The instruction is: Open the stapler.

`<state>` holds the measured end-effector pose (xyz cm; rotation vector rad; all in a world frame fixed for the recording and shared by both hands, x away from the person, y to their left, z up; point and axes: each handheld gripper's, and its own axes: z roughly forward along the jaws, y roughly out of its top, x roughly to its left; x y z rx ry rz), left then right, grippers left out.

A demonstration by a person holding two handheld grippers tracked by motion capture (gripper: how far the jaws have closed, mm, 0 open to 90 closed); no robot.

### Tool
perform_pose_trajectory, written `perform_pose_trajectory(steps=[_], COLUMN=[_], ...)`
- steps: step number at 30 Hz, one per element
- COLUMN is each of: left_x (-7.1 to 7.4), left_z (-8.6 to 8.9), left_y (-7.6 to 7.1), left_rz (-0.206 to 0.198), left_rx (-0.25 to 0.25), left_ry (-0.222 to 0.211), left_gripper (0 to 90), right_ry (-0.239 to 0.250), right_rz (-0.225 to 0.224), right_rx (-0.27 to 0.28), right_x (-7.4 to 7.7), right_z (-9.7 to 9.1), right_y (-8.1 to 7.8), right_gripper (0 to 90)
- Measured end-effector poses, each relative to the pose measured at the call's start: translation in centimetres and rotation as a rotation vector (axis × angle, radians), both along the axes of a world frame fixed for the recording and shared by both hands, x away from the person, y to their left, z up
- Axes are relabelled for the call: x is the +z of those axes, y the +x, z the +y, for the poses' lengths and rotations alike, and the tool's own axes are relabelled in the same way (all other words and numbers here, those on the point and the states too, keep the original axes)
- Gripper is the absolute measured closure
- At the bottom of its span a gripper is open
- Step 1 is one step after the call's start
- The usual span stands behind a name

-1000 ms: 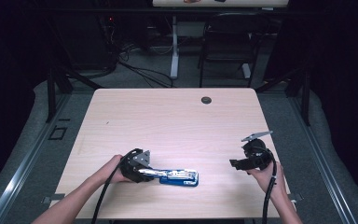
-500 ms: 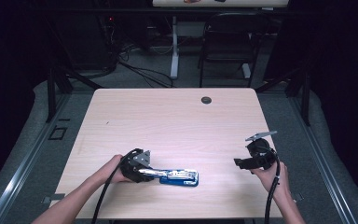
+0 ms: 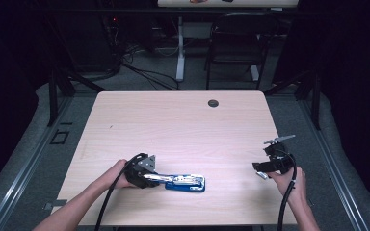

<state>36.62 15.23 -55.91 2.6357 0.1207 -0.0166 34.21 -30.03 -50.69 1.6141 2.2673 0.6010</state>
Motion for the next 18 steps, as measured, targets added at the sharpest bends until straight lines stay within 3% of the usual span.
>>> perform_pose_trajectory(steps=[9,18], left_x=[0.0,0.0], left_z=[0.0,0.0], left_y=[0.0,0.0], left_rz=[0.001,0.0], left_rx=[0.0,-0.001], left_ry=[-0.003,-0.001], left_gripper=[62.8,62.9], right_ry=[-0.026,-0.059], right_rz=[0.061,0.123], right_rx=[0.04,0.109], right_x=[-1.5,-2.2], right_z=[-0.2,0.0], right_y=[0.7,0.8], right_gripper=[33.7,57.1])
